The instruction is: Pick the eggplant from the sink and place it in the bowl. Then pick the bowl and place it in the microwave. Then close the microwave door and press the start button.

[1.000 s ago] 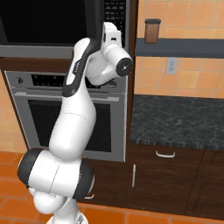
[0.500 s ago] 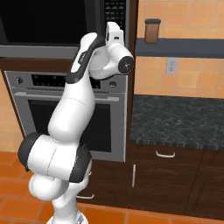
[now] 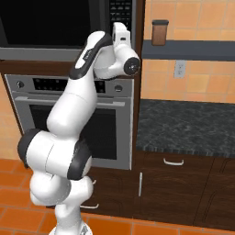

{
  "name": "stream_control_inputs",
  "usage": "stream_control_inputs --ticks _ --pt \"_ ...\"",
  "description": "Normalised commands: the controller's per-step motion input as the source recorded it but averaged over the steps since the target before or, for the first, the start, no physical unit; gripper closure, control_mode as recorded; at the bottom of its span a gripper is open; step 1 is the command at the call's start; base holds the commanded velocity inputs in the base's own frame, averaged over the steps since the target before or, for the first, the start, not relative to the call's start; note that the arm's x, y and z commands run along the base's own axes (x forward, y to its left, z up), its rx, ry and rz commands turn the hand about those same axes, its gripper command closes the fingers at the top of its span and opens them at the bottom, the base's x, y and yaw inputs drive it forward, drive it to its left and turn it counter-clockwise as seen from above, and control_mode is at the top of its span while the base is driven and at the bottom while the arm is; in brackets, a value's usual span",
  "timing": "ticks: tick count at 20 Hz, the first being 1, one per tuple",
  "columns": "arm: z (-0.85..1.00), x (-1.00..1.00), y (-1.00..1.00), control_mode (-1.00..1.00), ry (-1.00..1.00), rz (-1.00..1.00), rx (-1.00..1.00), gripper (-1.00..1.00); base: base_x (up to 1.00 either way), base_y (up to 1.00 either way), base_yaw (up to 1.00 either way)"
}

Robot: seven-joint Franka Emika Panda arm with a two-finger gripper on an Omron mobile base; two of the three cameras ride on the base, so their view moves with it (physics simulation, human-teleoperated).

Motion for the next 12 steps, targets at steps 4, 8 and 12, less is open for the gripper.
stream_control_inputs --ticks 4,8,12 --pt "0.0 0.16 -0.07 -1.0 0.0 0.0 0.0 1.0 0.0 0.0 0.0" --pt "-0.02 0.22 -0.02 -1.0 0.0 0.0 0.0 1.0 0.0 0.0 0.0" --pt "-0.11 0.28 0.0 -1.0 0.0 0.0 0.0 1.0 0.0 0.0 0.0"
